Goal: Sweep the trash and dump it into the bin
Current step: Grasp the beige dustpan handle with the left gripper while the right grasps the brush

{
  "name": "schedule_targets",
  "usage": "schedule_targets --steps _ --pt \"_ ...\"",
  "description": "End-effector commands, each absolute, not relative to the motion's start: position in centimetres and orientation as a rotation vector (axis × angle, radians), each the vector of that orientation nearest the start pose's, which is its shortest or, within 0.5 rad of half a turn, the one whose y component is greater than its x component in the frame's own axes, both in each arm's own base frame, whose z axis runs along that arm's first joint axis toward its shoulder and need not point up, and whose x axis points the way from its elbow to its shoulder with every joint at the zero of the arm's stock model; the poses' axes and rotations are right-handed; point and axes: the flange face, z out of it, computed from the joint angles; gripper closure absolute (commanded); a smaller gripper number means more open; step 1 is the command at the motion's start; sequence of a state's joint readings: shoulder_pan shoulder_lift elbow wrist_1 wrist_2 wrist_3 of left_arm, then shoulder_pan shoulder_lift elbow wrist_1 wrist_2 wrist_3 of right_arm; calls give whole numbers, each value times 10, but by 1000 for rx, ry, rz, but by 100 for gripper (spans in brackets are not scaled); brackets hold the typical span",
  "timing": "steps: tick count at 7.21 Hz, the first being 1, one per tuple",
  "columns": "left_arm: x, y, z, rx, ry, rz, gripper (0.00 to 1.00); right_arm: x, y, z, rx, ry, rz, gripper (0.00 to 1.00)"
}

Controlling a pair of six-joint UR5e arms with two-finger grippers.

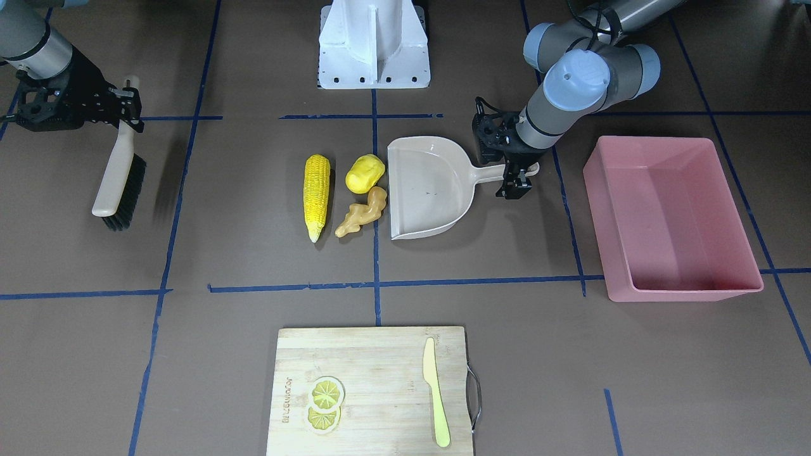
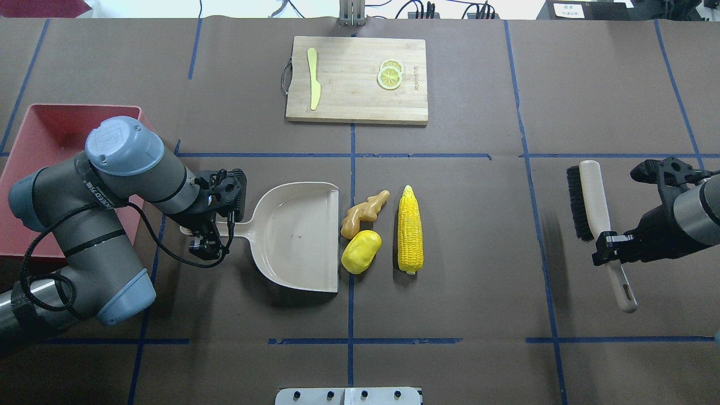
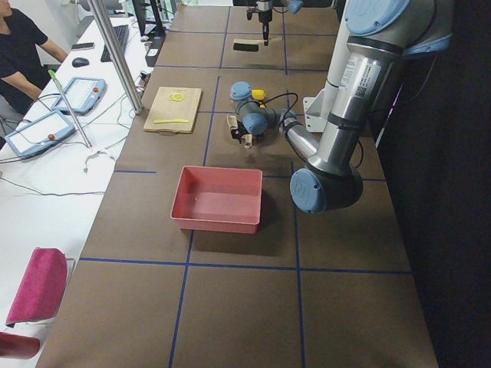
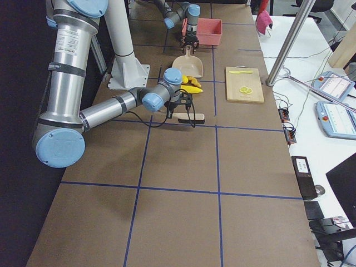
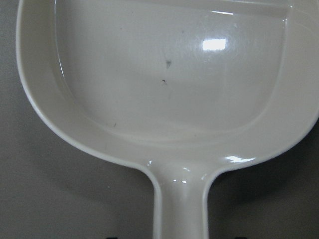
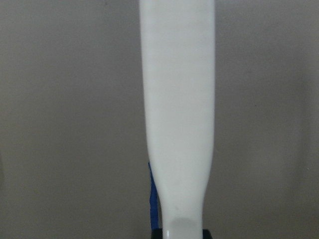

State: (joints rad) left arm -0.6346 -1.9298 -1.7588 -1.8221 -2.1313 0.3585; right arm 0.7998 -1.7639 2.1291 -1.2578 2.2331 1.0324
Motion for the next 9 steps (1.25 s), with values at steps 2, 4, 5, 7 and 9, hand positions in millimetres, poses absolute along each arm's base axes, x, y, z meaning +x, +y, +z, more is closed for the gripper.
schedule_targets --steps 2,4,5,7,9 --pt "440 -432 353 625 778 1395 93 -234 -347 439 -94 -904 23 100" --pt "433 -436 346 653 752 1384 100 -235 -344 437 -113 -918 15 100" --pt "424 -435 335 660 735 1376 100 -235 -343 435 -112 -922 11 100" --pt "426 -425 325 604 711 1414 100 -237 -342 439 -122 -916 8 100" --pt "434 -423 322 581 641 1424 100 -256 -355 411 -130 -910 2 100"
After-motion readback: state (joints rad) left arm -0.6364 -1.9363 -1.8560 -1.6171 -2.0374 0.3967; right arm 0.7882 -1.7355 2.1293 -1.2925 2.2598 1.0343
